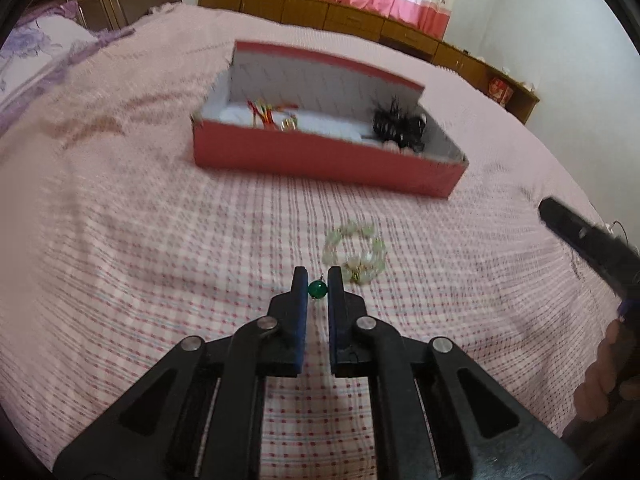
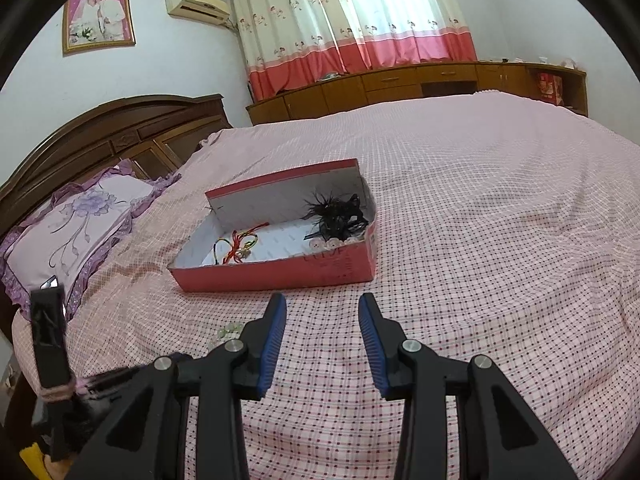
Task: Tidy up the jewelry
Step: 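Grasp the last green-bead earring with the left gripper while the right grasps the jade bead bracelet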
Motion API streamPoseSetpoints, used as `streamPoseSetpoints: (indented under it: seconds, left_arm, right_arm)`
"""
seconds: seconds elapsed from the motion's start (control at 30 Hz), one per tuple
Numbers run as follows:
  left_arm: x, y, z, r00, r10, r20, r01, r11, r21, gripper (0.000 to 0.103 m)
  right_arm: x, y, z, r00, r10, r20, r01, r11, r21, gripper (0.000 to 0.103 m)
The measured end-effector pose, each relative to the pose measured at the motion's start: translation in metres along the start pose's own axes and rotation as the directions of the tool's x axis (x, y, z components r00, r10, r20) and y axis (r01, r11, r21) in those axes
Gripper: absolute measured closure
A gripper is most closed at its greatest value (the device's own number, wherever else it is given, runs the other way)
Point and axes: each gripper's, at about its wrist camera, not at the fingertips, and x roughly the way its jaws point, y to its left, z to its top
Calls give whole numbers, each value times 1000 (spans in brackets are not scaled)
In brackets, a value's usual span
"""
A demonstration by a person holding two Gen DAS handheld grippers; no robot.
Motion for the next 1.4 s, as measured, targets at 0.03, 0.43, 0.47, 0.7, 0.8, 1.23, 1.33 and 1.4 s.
streamPoseSetpoints:
  seconds: [0.03, 0.43, 0.47, 0.7, 0.8, 1.23, 1.33, 1.4]
  left_arm:
    - [-5, 2, 3, 1000, 0, 18, 0, 1000, -4, 103]
    - [-35, 27, 33, 991, 45, 128, -39, 998, -43, 103]
    - [-37, 30, 33, 990, 50, 133, -45, 998, -46, 103]
    - [-34, 44, 35, 989, 56, 137, -45, 996, -79, 103]
    - [-36, 50, 34, 988, 62, 140, -50, 995, -86, 103]
    - [-21, 73, 31, 992, 57, 109, -40, 987, -156, 103]
    - [-18, 78, 31, 993, 53, 102, -36, 985, -167, 103]
    - [-17, 80, 31, 994, 54, 98, -36, 985, -170, 103]
  right_arm:
    - [1, 2, 0, 1000, 1, -1, -1, 1000, -2, 63]
    - [24, 41, -6, 996, 56, -71, -58, 998, -27, 58]
    - [27, 46, -7, 995, 59, -78, -61, 998, -29, 54]
    - [51, 72, -18, 989, 61, -136, -68, 996, -51, 47]
    - [65, 82, -24, 984, 54, -172, -65, 996, -59, 46]
    - [114, 106, -46, 961, -40, -272, -3, 988, -156, 41]
    - [121, 111, -49, 959, -59, -277, 8, 983, -183, 38]
    - [126, 114, -52, 957, -82, -278, 25, 979, -204, 37]
